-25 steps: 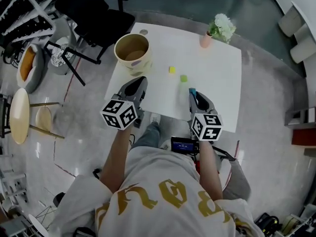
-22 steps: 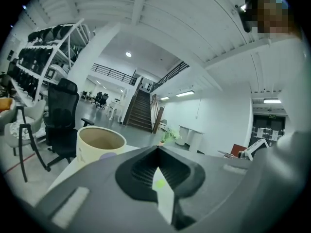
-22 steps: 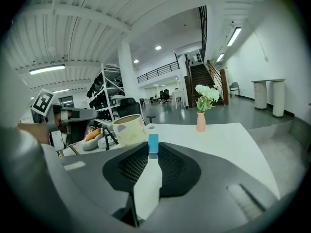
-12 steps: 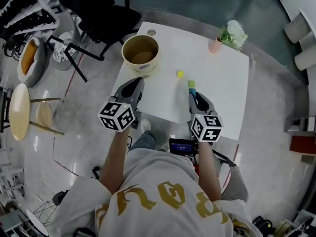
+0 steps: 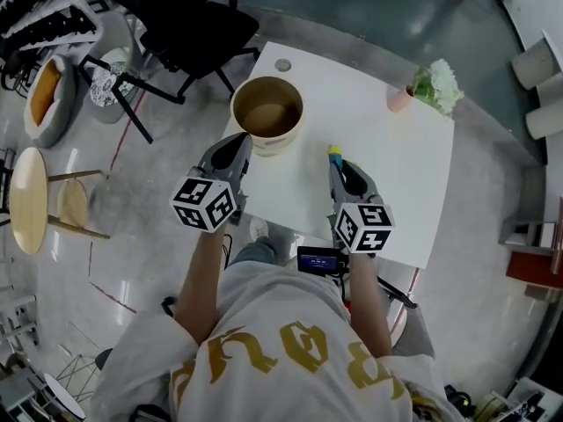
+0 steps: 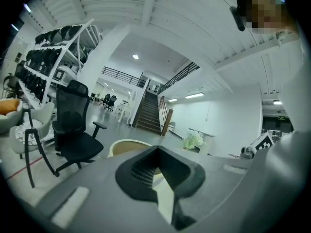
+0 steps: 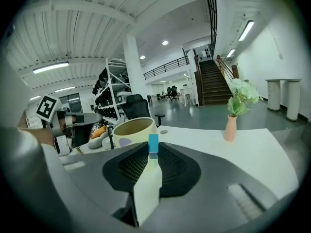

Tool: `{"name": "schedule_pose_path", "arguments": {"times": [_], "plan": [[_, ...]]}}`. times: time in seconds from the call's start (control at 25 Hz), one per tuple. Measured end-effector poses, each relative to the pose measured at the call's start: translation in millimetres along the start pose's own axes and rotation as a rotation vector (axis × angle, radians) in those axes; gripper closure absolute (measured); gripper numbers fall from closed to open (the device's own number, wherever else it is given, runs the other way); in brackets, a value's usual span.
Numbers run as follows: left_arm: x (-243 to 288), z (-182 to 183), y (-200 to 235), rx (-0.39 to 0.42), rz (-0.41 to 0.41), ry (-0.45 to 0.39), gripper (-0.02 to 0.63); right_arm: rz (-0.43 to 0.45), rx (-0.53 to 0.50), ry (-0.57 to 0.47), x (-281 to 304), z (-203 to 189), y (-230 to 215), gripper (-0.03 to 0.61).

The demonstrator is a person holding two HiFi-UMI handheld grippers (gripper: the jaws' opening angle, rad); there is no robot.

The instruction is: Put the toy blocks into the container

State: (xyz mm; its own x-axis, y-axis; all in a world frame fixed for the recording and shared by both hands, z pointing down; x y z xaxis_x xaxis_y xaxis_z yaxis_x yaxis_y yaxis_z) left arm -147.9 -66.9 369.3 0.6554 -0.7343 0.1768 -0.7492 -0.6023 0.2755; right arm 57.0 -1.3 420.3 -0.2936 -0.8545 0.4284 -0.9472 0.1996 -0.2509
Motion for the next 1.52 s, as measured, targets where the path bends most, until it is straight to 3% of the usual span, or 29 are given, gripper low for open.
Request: {"name": "schedule_pose_path", "arguments": {"times": [0.68,0.96,1.52], "plan": [[28,17,91,-0.022,0.005,-0.004,0.612,0.047,-0.043,0.006,81,29,50,0.491],[43,9,95,0.001,-0.040,0.036,0.613,0.054,-0.060,0.026,107,30,60,0.491],[50,5,98,-0.030,-0.086,0.047,0.612,0.046,-0.072,0.055,128,26,65,0.491]]}}
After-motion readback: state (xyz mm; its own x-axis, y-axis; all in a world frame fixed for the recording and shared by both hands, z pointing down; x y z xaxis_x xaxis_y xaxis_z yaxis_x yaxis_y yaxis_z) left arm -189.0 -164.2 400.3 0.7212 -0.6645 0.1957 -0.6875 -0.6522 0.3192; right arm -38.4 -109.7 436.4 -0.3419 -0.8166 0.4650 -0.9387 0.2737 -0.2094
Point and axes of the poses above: the fingertips, and each gripper's own axes: x forward along the fingers, y to its left, z out of its top, the point moved 2 cm from there along -x, backward along the fingers, and after that the axes turned 3 degrees about x, right-handed, at the moved point
